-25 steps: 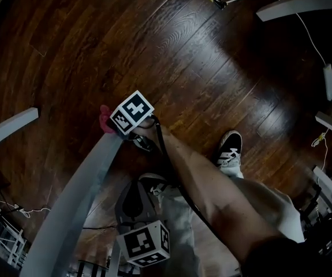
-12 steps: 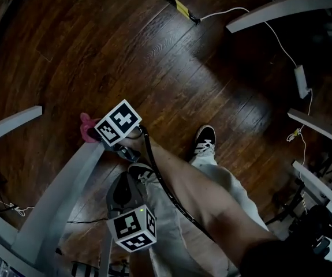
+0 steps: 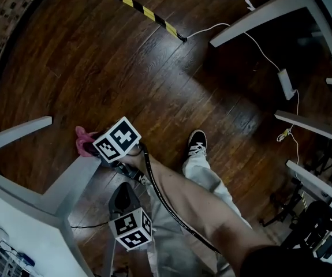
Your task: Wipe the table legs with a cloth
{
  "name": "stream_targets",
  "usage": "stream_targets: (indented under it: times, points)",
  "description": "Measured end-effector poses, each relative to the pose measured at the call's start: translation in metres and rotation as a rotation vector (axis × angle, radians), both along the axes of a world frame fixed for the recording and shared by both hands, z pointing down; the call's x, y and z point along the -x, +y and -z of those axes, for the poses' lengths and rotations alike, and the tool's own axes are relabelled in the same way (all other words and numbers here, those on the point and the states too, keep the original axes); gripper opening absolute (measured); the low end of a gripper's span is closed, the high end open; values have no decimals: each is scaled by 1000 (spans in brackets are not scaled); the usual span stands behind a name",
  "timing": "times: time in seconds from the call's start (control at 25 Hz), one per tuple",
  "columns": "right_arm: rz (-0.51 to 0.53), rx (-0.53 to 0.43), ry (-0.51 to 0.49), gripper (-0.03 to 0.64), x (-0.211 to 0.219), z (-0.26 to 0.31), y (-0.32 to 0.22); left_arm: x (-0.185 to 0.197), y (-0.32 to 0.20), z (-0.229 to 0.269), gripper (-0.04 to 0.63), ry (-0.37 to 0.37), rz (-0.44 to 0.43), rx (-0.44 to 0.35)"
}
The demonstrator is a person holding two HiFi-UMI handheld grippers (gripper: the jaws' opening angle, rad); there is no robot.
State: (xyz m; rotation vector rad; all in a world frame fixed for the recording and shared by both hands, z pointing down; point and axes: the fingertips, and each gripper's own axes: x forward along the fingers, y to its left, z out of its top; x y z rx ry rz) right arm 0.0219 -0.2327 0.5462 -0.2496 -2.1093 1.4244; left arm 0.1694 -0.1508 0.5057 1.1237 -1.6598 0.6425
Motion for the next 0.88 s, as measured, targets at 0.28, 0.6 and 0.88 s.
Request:
stream_targets:
  times: [0.28,0.6,0.88]
  points:
    - [-17,-18,-88,51,1,76,-2,-11,17,30,0,7,9,-6]
    - [2,-28,-204,51,0,157,-1,-22,3,66,0,-30,28,-60]
    - [42,-13,-283,51,-4,207,-5,-25,-15,96,0,-81,90,-40]
